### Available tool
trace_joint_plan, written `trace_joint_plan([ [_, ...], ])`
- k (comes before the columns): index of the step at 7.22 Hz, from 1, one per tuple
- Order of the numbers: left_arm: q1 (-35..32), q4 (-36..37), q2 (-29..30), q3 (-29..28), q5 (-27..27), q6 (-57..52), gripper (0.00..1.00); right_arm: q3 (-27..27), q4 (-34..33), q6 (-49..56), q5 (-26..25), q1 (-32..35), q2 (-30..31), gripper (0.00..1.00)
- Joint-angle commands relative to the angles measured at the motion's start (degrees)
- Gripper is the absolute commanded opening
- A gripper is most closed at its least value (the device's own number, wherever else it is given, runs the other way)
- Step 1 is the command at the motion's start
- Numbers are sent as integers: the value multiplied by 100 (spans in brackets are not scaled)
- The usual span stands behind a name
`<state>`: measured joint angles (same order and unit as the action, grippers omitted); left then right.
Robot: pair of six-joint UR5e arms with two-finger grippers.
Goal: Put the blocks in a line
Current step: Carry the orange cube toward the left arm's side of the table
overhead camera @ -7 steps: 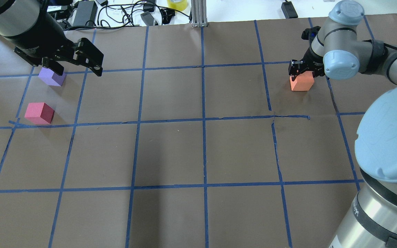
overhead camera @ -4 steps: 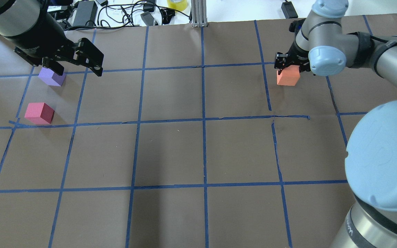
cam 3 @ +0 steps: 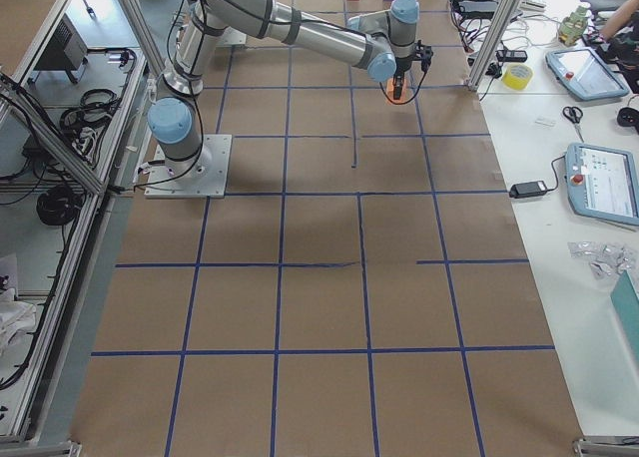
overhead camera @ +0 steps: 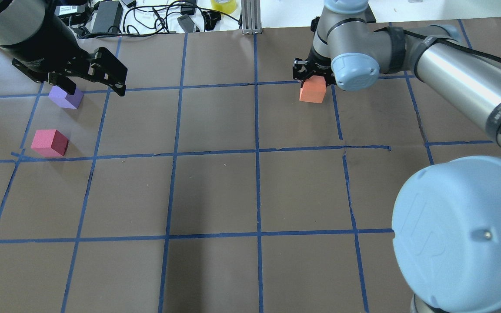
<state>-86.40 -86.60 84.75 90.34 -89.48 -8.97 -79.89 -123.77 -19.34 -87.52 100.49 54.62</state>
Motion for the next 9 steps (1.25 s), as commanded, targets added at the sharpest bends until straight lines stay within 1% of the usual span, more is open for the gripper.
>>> trace_joint_plan([
  [1,0,21,24,10,-88,26,100,534,-16,-114,-28,583,-528,0],
  [3,9,21,6,10,-96,96,100,694,-130,-105,-54,909,-863,5],
  [4,27,29,-2,10,-113,106,100,694,-200,-122,-46,928,-917,6],
  [6,18,-58,-46,-60,-175,9,100,703,-192,-166,16,972,-891,16],
  [7,35,-50,-46,-34,-192,9,100,703,-201,-349,16,1024,-900,26],
  [8,27,20,76,-78,-210,53,100,694,-322,-438,16,1103,-900,65],
  [9,123,38,94,0,-201,79,100,633,-619,-456,-45,1173,-917,99],
])
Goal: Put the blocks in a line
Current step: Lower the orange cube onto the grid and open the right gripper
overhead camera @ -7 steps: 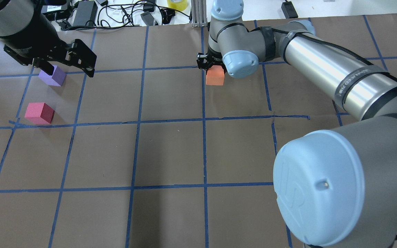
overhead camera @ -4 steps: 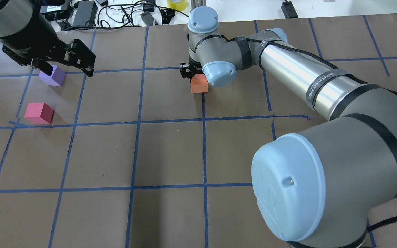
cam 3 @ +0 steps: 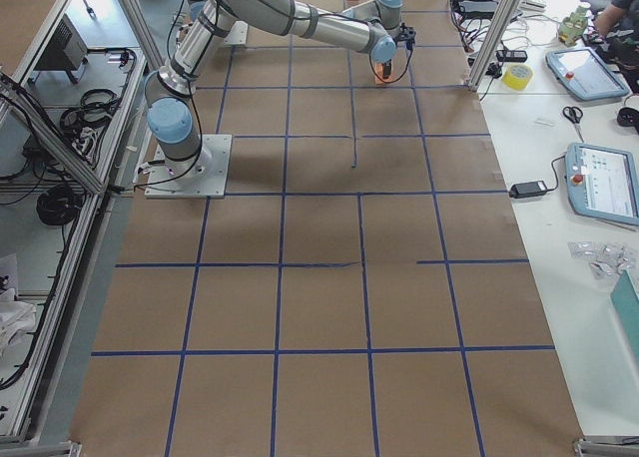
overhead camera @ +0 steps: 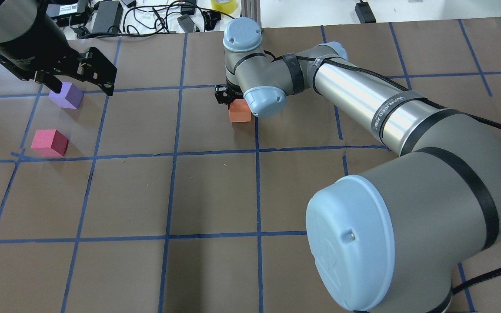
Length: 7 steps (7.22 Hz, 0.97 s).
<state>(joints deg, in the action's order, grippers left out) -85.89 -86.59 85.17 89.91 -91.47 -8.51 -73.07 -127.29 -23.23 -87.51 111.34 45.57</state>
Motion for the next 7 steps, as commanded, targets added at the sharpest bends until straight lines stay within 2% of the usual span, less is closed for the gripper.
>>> trace_joint_plan([
  [1,72,245,87,44,-46,51,100,-49,-270,-181,14,98,-4,100],
  [4,72,265,227,-8,-46,-2,100,3,17,-243,6,81,310,100],
  [6,46,404,499,-9,6,585,100,-84,658,-138,-11,-234,933,100],
  [7,-6,762,709,-9,33,587,100,-84,1209,10,41,-523,1250,100],
])
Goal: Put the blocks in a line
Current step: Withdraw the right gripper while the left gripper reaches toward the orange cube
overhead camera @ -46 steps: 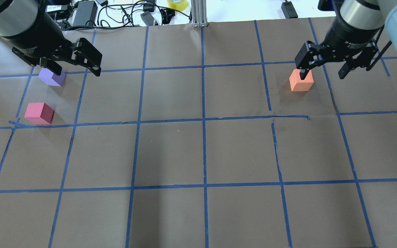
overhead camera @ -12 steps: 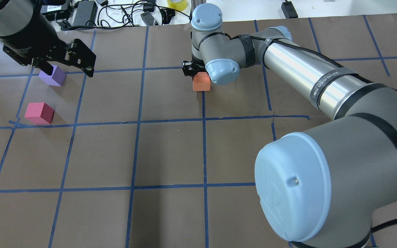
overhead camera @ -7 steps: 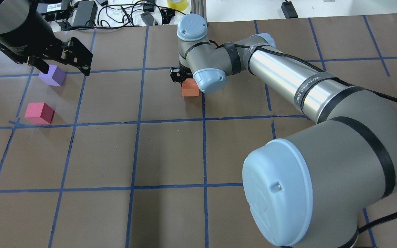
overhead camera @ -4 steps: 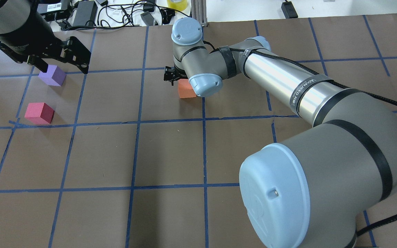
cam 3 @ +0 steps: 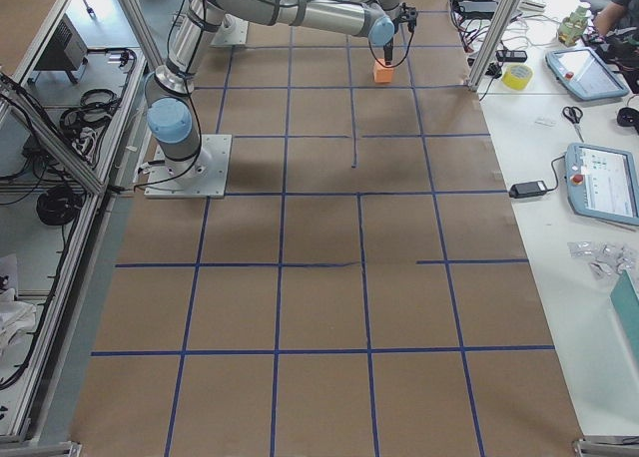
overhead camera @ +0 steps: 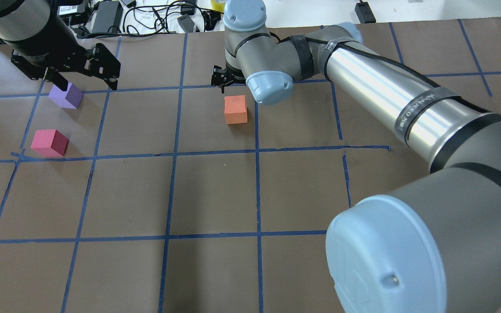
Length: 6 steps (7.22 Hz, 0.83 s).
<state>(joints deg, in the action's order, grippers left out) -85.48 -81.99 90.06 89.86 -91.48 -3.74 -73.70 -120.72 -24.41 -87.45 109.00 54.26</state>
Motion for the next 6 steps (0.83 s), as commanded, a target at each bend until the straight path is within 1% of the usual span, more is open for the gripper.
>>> trace_joint_plan([
  [1,-204,368,458,-4,34,128,100,-39,1036,539,35,-570,723,100],
  [2,-527,838,808,-4,43,528,100,-74,1302,908,17,-842,987,100],
  [4,-1126,1753,1713,-117,60,925,100,-311,1724,1785,-53,-1212,1505,100],
  [6,-1522,2055,2531,-398,60,1444,100,-854,1832,2350,-53,-1520,2068,100],
])
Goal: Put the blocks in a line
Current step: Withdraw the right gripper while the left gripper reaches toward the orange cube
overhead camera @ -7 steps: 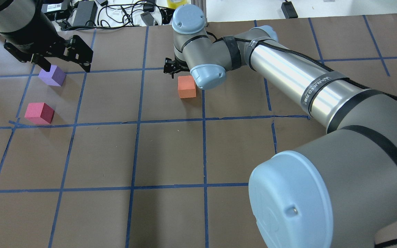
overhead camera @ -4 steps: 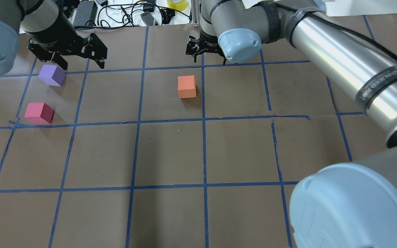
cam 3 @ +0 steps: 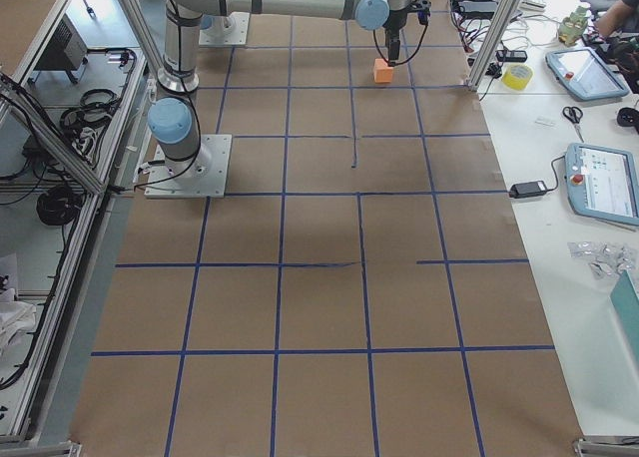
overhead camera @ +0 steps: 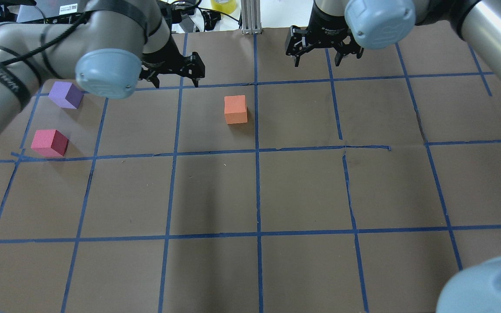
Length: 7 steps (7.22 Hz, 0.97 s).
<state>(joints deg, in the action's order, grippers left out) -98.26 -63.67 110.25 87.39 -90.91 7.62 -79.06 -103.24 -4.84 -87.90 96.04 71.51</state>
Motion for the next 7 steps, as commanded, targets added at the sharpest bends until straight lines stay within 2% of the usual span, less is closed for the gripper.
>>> trace_joint_plan([
  [1,-394,771,854,-204,82,554,100,-390,68,474,-7,-479,537,100],
  [3,-605,1309,1488,-414,196,837,100,-382,6,405,80,-543,574,100],
  [4,-668,1339,1743,-598,231,1090,100,-408,32,413,37,-543,670,100],
  [5,-686,1348,1919,-748,232,1249,100,-539,180,422,36,-534,914,100],
  [6,-686,1348,1999,-758,223,1390,100,-845,547,509,2,-578,1230,100],
  [7,-677,1392,2087,-793,188,1383,100,-1153,629,510,-16,-569,1459,100],
])
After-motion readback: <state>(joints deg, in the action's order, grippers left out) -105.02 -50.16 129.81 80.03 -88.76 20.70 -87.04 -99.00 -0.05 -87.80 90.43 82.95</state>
